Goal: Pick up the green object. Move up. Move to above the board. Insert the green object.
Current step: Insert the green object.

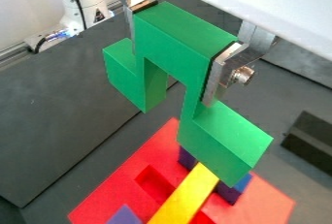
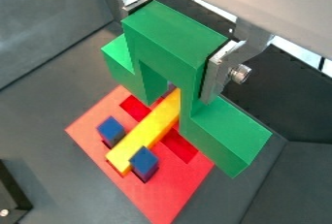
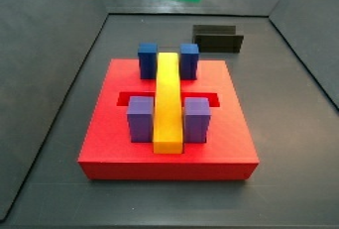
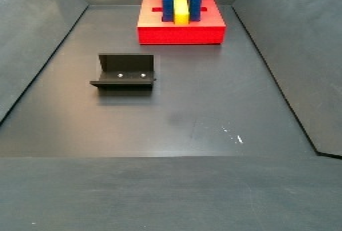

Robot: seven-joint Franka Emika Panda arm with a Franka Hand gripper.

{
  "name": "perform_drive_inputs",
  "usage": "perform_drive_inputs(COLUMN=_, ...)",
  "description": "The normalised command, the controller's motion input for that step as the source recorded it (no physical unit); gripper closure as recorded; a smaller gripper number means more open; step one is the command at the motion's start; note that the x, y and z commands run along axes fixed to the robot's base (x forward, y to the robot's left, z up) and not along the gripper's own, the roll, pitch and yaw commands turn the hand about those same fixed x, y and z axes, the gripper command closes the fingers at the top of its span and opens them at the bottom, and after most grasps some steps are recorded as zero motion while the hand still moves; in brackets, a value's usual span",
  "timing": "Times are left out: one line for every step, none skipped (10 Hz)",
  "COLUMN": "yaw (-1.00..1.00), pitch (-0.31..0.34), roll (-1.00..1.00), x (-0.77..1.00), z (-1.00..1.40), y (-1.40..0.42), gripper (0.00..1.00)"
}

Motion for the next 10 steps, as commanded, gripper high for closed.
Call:
perform_drive_inputs(yaw=0.25, pitch=-0.016, roll=0.2, x=0.0, z=-0.76, y=-0.58, gripper=1.0)
perform_drive_inputs(yaw=0.32, pitch=-0.037, roll=0.19, x=0.0, z=-0.74, y=-0.48, gripper=1.0)
perform_drive_inputs(yaw=0.35, pitch=-0.05, roll=0.17, x=0.03, z=-0.69, y=-0.35, gripper=1.0)
perform_drive_inputs(yaw=0.33, pitch=-0.034, roll=0.2, x=0.14, z=-0.41, y=-0.06, gripper=1.0)
perform_drive_inputs(yaw=0.25, pitch=0.0, roll=0.27, x=0.33, z=0.0, y=0.06, gripper=1.0)
perform_drive_inputs(yaw=0.27, pitch=0.0, roll=0.27, x=0.39, z=0.0, y=0.0, gripper=1.0)
perform_drive_inputs(yaw=0.22, pitch=0.0, roll=0.14, x=0.45, z=-0.13, y=-0.09, gripper=1.0)
perform_drive_inputs(yaw=0.23, pitch=-0.029, roll=0.04, x=0.53, z=-0.26, y=-0.1, gripper=1.0)
perform_drive_inputs(yaw=0.25, pitch=-0.074, roll=0.01, x=0.49, z=-0.32, y=-0.1, gripper=1.0)
perform_drive_inputs(yaw=0.25, pitch=-0.08, roll=0.06, x=0.51, z=-0.31, y=-0.14, gripper=1.0)
